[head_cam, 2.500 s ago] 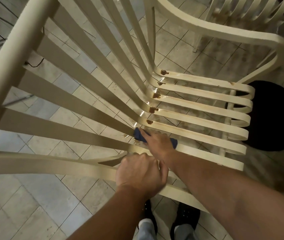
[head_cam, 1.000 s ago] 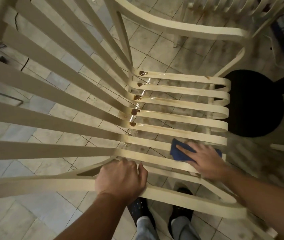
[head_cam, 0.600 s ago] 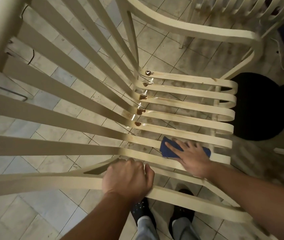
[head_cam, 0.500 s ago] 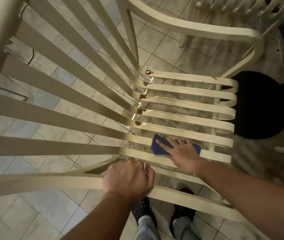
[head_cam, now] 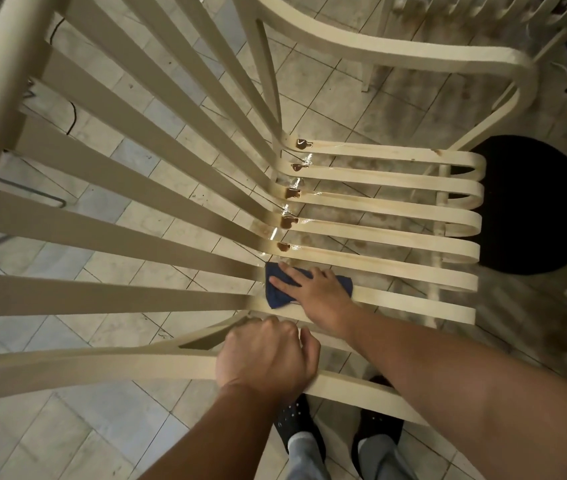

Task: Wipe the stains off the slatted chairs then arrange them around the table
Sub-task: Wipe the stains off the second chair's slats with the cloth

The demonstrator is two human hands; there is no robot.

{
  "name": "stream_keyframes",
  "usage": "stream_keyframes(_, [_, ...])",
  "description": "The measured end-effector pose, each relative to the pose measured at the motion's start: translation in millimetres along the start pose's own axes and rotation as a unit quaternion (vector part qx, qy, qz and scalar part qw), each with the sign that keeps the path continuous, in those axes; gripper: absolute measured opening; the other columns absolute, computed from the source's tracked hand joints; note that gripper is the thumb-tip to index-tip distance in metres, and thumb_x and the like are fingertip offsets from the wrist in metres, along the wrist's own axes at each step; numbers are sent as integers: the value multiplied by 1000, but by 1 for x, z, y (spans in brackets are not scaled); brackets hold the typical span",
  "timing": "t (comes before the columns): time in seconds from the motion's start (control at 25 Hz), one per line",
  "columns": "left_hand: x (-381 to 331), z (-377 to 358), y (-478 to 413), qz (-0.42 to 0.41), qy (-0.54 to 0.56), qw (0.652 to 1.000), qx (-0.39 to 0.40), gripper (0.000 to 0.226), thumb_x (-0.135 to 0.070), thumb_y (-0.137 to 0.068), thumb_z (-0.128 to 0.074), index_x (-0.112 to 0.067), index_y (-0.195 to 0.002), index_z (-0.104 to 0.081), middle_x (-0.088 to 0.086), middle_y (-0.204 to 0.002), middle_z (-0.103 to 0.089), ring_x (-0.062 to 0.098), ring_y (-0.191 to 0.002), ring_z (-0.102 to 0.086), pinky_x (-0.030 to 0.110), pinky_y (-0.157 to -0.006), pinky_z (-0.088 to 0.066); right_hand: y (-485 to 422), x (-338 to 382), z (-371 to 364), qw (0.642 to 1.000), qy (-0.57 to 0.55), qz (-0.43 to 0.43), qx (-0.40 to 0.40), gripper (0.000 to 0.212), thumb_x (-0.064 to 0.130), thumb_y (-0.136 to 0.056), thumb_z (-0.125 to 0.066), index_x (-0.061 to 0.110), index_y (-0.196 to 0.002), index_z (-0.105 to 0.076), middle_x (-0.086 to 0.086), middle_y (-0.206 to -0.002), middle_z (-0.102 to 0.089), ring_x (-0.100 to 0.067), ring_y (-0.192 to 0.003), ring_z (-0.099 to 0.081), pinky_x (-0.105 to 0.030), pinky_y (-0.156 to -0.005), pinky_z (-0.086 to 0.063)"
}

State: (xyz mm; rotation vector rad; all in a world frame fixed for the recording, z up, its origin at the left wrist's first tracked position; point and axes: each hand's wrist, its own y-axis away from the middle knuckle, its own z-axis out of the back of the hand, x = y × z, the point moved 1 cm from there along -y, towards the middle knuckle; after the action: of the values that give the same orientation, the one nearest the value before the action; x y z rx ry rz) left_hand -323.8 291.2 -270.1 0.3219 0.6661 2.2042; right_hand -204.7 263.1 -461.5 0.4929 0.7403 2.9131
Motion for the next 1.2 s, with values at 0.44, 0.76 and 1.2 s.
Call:
stream_keyframes(0.44, [1,0,1,12,31,999,1,56,-58,-101,-23,-22,-79,-60,-4,-78,-62,11,-67,-60,29,-70,-57,119,-100,-19,994,-86,-66,23,86,-8,-87,-51,41,-155,-33,1,-168,-23,-38,-139,-36,-47,-113,-33])
stream_keyframes(0.76, [0,1,2,19,16,1000,5,62,-61,-100,-23,-21,-91,-70,-4,-82,-65,11,-71,-62,29,-73,-57,146,-81,61,493,-836,-207,-128,29,9,-102,-53,18,-129,-61,-17,-124,-68,-32,-107,-65,-38,-85,-55])
stream_keyframes(1.2, [-2,0,0,42,-7,999,-2,64,-62,-98,-22,-23,-96,-73,-4,-83,-67,14,-72,-63,32,-71,-57,162,-70,67,318,-886,-320,-108,23,-6,-90,-53,-1,-112,-59,-17,-93,-70,-30,-86,-66,-40,-83,-51])
